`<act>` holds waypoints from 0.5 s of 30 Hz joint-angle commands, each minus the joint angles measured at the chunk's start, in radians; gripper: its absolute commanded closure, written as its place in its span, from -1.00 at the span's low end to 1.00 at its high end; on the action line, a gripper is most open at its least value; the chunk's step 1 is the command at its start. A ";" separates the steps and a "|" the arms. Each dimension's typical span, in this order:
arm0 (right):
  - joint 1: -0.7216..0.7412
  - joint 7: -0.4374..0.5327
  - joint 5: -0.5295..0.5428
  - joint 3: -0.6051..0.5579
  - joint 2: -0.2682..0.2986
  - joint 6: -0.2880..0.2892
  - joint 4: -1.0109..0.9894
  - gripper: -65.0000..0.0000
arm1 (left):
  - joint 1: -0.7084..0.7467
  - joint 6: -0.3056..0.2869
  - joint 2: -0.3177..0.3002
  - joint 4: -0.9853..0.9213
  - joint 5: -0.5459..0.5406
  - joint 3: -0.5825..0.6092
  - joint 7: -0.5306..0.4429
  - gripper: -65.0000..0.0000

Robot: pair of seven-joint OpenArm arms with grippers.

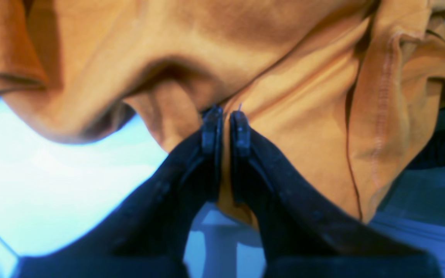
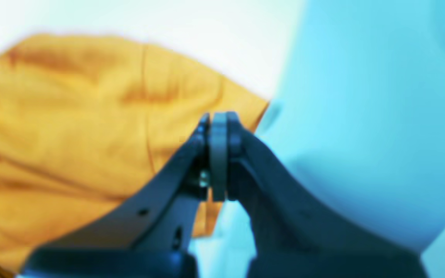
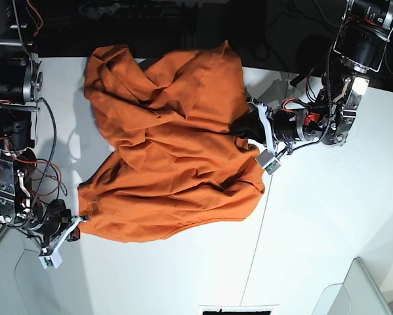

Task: Layout the t-shirt on the table in an organized manner, then fold the t-shirt properly
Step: 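Pull the held fabric with the right gripper away from the left gripper, then regrasp the shirt with the left gripper near its middle and pull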

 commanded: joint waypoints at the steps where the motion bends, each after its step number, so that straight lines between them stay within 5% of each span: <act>1: 0.038 -0.017 0.042 0.006 0.008 -0.003 0.020 1.00 | -0.003 0.025 -0.016 -0.005 0.063 0.002 0.081 0.82; 8: -0.090 -0.312 0.408 0.009 0.008 0.119 0.220 1.00 | -0.075 0.025 -0.070 0.052 -0.092 0.002 0.102 0.82; 15: -0.395 -0.376 0.456 0.025 0.006 0.119 0.590 1.00 | -0.101 0.025 -0.169 0.278 -0.166 -0.005 0.095 0.82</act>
